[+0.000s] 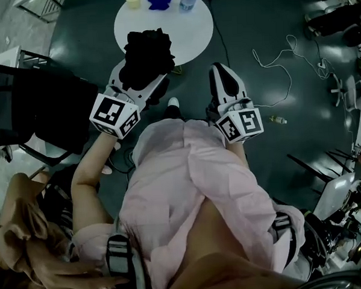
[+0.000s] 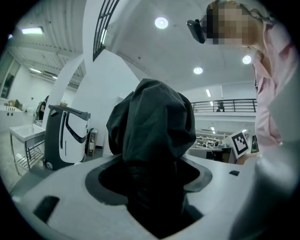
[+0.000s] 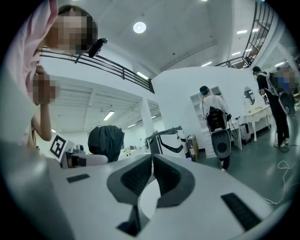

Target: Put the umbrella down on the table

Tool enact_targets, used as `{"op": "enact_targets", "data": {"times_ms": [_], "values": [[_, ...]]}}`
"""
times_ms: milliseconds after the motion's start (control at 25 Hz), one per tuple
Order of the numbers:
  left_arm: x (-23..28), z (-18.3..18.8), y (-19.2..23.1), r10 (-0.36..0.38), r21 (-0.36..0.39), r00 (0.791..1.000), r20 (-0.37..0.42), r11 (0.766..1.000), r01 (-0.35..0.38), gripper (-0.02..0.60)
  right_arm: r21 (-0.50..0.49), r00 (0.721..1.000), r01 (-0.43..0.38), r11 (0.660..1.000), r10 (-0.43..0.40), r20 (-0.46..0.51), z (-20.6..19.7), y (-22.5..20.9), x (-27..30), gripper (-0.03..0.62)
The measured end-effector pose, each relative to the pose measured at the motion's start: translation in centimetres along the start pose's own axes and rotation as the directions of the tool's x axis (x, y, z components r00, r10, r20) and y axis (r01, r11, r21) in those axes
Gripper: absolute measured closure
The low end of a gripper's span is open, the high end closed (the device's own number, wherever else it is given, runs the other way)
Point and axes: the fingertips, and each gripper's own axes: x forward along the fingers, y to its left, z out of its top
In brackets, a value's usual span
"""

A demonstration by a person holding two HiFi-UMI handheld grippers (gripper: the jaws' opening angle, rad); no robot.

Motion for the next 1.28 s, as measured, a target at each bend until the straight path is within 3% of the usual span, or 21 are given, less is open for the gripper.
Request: {"op": "enact_targets", "data": {"times_ms": [120, 280, 520, 720, 920, 1280], "values": [[0.4, -1.8, 1.5, 0.082, -0.078, 0.997, 0.014, 0.994, -0.080, 0.267, 0.001, 1.000, -0.022, 1.000, 0.022, -0.007, -0.8, -0.9, 1.6, 0.562], [0.2, -4.1, 3.4, 0.194, -0.167, 0.981, -0.010, 0.967, -0.193, 0.267, 0.017, 0.999, -0.037, 0.999, 0.037, -0.005, -1.4, -2.3, 3.0, 0.562], [0.9, -5.1, 7.2, 0.291, -0.148, 0.954, -0.075, 0.942, -0.300, 0.267, 0.032, 0.999, -0.023, 0.999, 0.024, -0.036, -1.8, -4.2, 4.6, 0.562], [2.9, -5.5, 10.6, 0.272, -0.093, 0.950, -0.153, 0.953, -0.288, 0.267, 0.060, 0.998, 0.023, 0.998, -0.020, -0.054, -2.1, -5.4, 7.3, 0.562], [5.1, -6.0, 14.4, 0.222, -0.086, 0.949, -0.222, 0.965, -0.246, 0.267, 0.059, 0.997, 0.065, 0.996, -0.062, -0.042, -1.3, -6.2, 10.9, 0.562], [9.3, -9.8, 20.2, 0.184, -0.115, 0.914, -0.361, 0.964, -0.239, 0.267, 0.038, 0.988, 0.148, 0.988, -0.146, -0.054, -0.6, -8.0, 14.4, 0.562]]}}
